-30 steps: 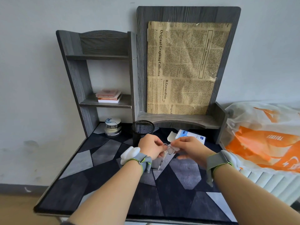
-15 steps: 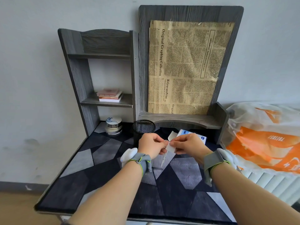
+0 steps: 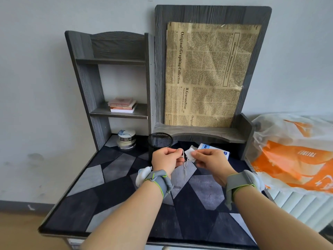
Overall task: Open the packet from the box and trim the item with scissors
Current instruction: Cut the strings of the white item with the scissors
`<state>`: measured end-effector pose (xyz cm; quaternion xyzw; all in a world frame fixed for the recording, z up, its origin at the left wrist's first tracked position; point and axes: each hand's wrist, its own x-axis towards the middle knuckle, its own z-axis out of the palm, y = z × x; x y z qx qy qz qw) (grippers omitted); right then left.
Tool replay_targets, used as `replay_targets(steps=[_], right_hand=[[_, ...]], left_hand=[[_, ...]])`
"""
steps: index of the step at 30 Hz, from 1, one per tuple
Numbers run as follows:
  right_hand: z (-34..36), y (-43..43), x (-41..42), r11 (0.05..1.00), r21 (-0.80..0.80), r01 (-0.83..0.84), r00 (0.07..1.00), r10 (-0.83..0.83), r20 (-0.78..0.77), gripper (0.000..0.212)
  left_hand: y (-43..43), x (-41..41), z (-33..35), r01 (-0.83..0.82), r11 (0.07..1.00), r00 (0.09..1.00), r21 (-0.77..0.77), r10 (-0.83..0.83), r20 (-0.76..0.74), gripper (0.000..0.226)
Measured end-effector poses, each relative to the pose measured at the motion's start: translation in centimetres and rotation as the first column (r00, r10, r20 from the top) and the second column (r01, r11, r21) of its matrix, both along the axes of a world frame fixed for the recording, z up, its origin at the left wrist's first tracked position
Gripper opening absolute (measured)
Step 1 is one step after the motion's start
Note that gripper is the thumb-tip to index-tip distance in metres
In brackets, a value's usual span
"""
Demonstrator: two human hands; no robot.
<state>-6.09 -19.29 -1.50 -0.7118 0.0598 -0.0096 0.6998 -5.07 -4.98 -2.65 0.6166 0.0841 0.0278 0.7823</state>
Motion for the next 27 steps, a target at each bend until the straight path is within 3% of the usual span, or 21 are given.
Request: replay_targets(steps=[9, 12, 16, 27], right_hand=[[-0.1, -0.3, 0.0, 0.998, 0.013, -0.056, 0.997, 0.057, -0.05, 0.011], [0.0, -0.4, 0.3, 0.998, 0.059, 0.019, 0.999, -0.017, -0.029, 0.007], [0.2, -0.6, 0.6, 0.988, 0.132, 0.084, 0.996, -0.087, 0.017, 0.01], [0.0, 0.7, 0.1, 0.996, 0.086, -0.012, 1.0, 0.013, -0.008, 0.016]], left_hand=[[-0.1, -0.3, 0.1, -0.004, 0.994, 1.0, 0.113, 0.001, 0.031, 0.011], [0.2, -0.4, 0.3, 0.039, 0.962, 0.998, 0.27, -0.053, 0.046, 0.018], [0.2, -0.5, -0.4, 0.18, 0.825, 0.973, 0.535, -0.228, 0.025, 0.018], [-0.3, -0.3, 0.0, 0.151, 0.83, 0.973, 0.536, -0.22, 0.066, 0.013]])
